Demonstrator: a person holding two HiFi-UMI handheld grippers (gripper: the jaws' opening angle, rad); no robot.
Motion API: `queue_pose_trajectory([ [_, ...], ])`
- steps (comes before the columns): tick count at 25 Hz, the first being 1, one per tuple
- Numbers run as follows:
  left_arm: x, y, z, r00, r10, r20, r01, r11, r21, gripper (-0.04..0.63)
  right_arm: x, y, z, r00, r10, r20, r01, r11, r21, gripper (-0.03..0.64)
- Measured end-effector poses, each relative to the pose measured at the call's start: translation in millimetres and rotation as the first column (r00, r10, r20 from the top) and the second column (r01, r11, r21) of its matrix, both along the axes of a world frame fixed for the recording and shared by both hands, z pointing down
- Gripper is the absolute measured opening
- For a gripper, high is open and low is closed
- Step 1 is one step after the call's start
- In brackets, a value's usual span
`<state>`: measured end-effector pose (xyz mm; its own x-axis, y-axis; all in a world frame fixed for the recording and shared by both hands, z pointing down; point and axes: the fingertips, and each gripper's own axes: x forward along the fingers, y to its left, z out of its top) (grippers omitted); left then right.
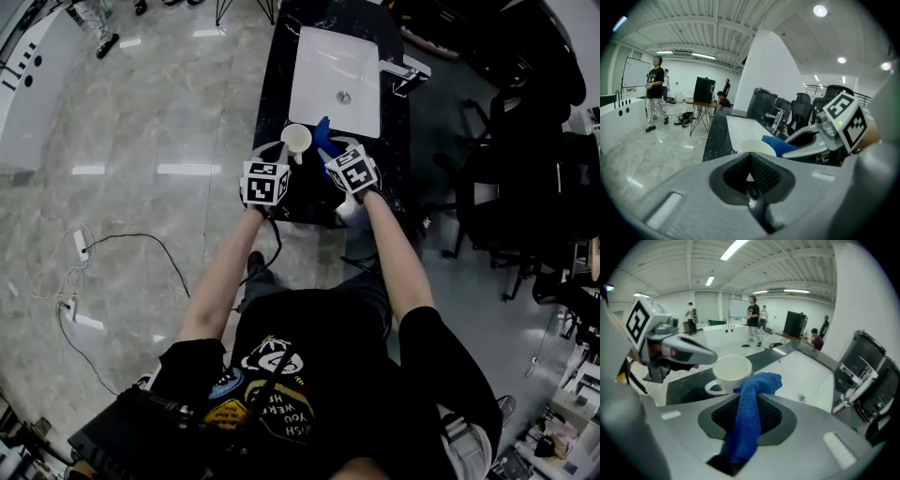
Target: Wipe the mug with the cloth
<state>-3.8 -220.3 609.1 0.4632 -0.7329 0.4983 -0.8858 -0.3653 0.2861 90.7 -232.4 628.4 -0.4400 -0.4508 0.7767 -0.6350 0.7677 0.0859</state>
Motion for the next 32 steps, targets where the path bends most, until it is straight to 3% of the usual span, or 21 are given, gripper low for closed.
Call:
queue_pose_trajectory([
  [3,-2.6,1.7,-0.2,1.0,0.004,0.01,-0.004,1.0,-0.006,0.003,-32.6,49.9,17.3,0.977,-0.214,0.008,0.214,0.975,-0.067,0.095],
  [5,-2.3,1.6,-0.5,1.0,0.015,0.018,-0.015,1.0,-0.006,0.003,-41.1,79.0,19.6,0.959,-0.278,0.063,0.283,0.955,-0.095,0.095],
  [7,-1.1,3.3,-0.1,0.999,0.034,0.028,-0.034,0.999,-0.009,0.003,-31.4,83.3,16.0,0.975,-0.19,0.115,0.202,0.974,-0.099,0.095],
  [9,-2.0,8.4,-0.8,0.999,0.041,0.031,-0.041,0.999,-0.009,0.003,-8.6,66.2,9.4,0.988,0.03,0.151,-0.019,0.997,-0.078,0.098],
  [10,-2.8,11.6,-2.5,0.999,0.034,0.02,-0.034,0.999,-0.009,0.003,1.6,58.7,6.8,0.976,0.131,0.173,-0.119,0.99,-0.078,0.116],
  [12,-4.0,21.1,-8.3,1.0,0.011,-0.022,-0.011,1.0,-0.007,0.003,11.1,56.7,2.8,0.944,0.242,0.225,-0.221,0.969,-0.115,0.296],
  [14,-5.9,37.6,-14.5,0.998,-0.006,-0.058,0.006,1.0,-0.003,0.003,13.8,63.7,-10.0,0.891,0.314,0.327,-0.28,0.948,-0.15,0.333],
  [17,-7.6,71.8,-24.1,0.995,-0.008,-0.099,0.009,1.0,0.01,0.003,22.1,80.9,-48.2,0.731,0.411,0.545,-0.387,0.907,-0.164,0.323],
  [19,-9.8,96.0,-32.1,0.993,-0.007,-0.118,0.011,0.999,0.03,0.003,27.2,99.2,-72.3,0.667,0.406,0.624,-0.442,0.89,-0.106,0.19],
  [21,-12.9,118.0,-42.3,0.992,-0.002,-0.128,0.011,0.998,0.07,0.003,28.9,119.7,-83.9,0.669,0.387,0.635,-0.481,0.876,-0.026,0.019],
  [22,-14.3,127.7,-46.5,0.992,0.006,-0.126,0.006,0.996,0.089,0.003,27.8,129.2,-82.5,0.685,0.385,0.619,-0.488,0.873,-0.003,0.003],
  [24,-16.0,145.0,-48.6,0.993,0.027,-0.113,-0.015,0.994,0.11,0.003,25.3,144.2,-71.0,0.711,0.405,0.575,-0.495,0.869,-0.001,0.003],
  [28,-19.5,168.5,-45.4,0.993,0.055,-0.1,-0.045,0.994,0.098,0.003,22.3,159.1,-79.6,0.693,0.433,0.576,-0.549,0.835,0.032,0.003],
  [32,-19.2,175.3,-54.7,0.992,0.086,-0.095,-0.074,0.989,0.127,0.003,10.7,169.7,-95.2,0.711,0.404,0.575,-0.559,0.821,0.113,0.002],
])
